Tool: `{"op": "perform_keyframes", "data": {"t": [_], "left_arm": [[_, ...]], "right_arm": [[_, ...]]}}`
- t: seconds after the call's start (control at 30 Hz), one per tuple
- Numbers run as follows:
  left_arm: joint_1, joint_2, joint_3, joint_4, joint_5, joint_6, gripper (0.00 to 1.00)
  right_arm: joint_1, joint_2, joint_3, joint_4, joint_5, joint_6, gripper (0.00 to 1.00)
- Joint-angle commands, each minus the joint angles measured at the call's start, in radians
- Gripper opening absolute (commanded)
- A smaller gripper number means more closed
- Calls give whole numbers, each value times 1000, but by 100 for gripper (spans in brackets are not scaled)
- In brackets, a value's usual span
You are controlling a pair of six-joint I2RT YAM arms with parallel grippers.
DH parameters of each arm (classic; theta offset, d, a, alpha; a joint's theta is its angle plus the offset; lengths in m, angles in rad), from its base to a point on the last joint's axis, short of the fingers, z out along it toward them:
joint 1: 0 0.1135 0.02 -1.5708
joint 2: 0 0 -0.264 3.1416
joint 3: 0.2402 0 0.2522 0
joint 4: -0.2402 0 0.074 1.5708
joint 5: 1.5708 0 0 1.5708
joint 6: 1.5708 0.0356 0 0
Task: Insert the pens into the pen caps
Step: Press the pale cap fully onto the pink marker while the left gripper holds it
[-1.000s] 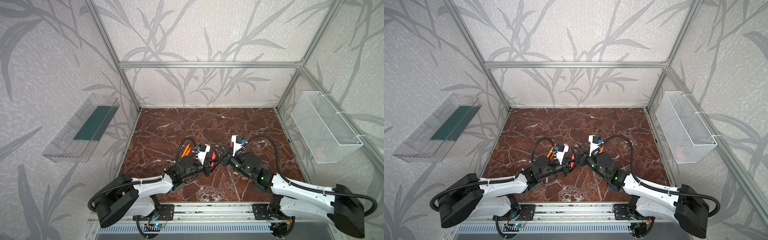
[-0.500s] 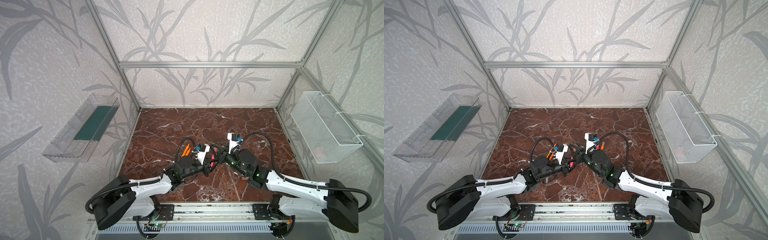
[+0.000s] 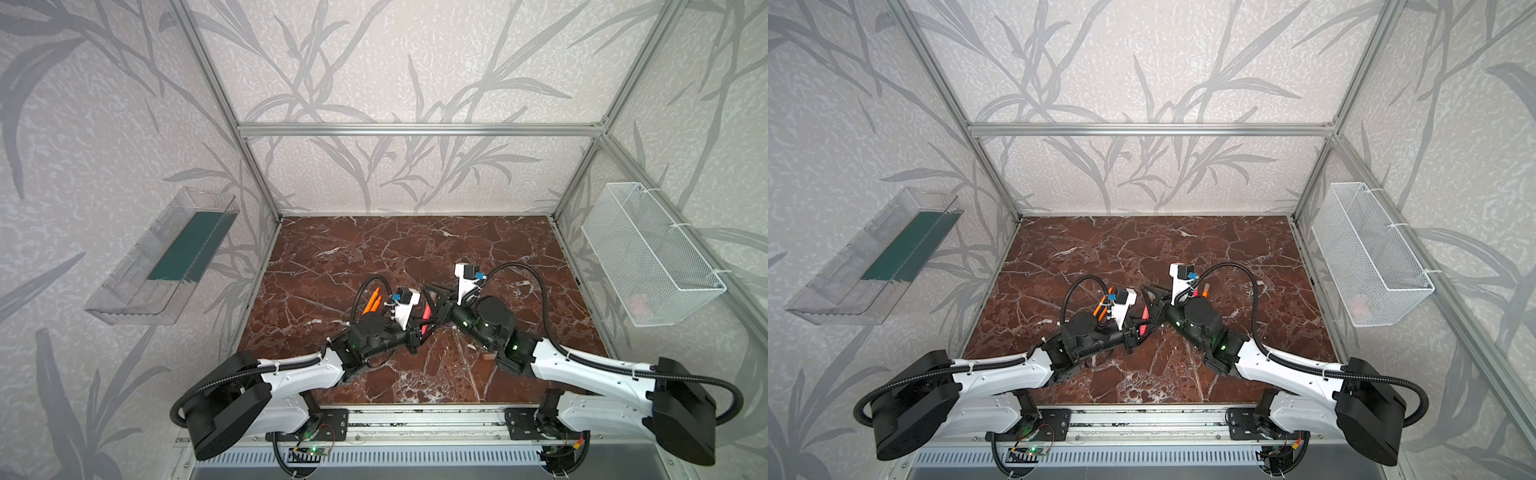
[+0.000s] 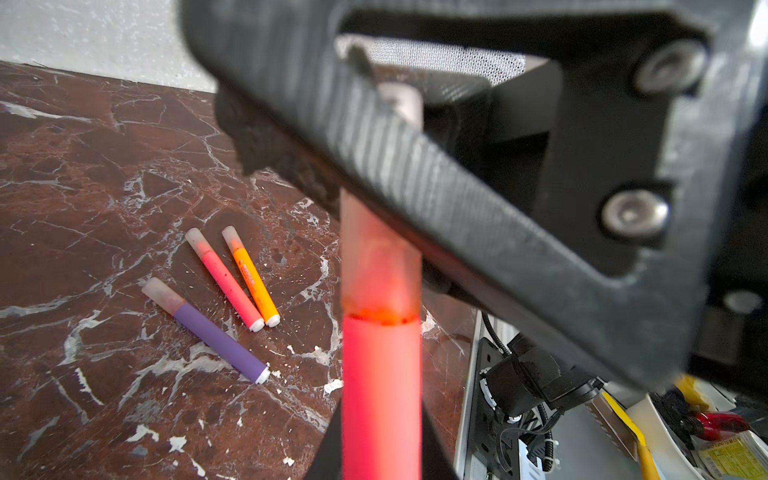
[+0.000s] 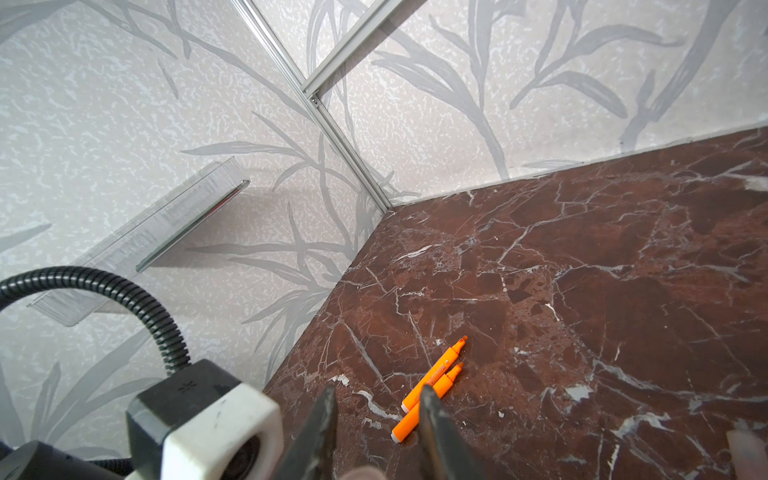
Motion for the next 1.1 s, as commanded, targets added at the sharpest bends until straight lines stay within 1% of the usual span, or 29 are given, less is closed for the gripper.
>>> {"op": "perform_keyframes", "data": {"t": [0.0,0.13,0.2,0.27,0.33,0.4,0.47,0.53,0.6,0.63,0.67,0.7,0.73,0.8,0.9,0.97,1.0,1.03,1.07], "left_arm": [[3,-25,-9,7,-10,25,0],[3,-24,24,-60,-53,85,0],[4,-22,55,-116,-108,138,0],[4,-22,82,-156,-166,181,0],[4,-23,105,-184,-224,219,0],[3,-28,135,-228,-319,249,0],[4,-31,156,-252,-385,266,0],[4,-39,169,-260,-414,279,0],[4,-55,174,-270,-413,284,0],[10,-66,172,-270,-396,277,0],[26,-81,168,-267,-356,262,0],[54,-92,165,-268,-305,213,0],[89,-104,162,-262,-228,184,0],[187,-117,142,-205,-30,103,0],[278,-131,112,-106,192,27,0],[307,-135,99,-66,266,-5,0],[317,-137,96,-52,286,-13,0],[322,-140,95,-56,282,-18,0],[323,-151,98,-89,248,-6,0]], "right_arm": [[-5,13,30,20,-24,21,23],[-4,20,25,-12,-70,40,10],[-2,25,27,-42,-86,51,4],[-1,32,18,-43,-93,69,0],[2,38,4,-36,-94,88,0],[25,40,6,-75,-57,108,0],[53,51,21,-115,-12,122,0],[66,75,32,-125,-6,140,0],[69,95,28,-107,-3,157,0],[68,102,21,-88,-9,156,0],[68,108,10,-48,-27,146,0],[68,114,-2,0,-50,129,0],[68,118,-17,48,-80,107,0],[68,128,-53,190,-159,48,0],[68,129,-95,313,-240,-4,0],[68,133,-115,381,-294,-62,0],[98,137,-124,408,-309,-71,0],[120,138,-129,416,-297,-79,0],[154,132,-125,376,-239,-84,0]]}}
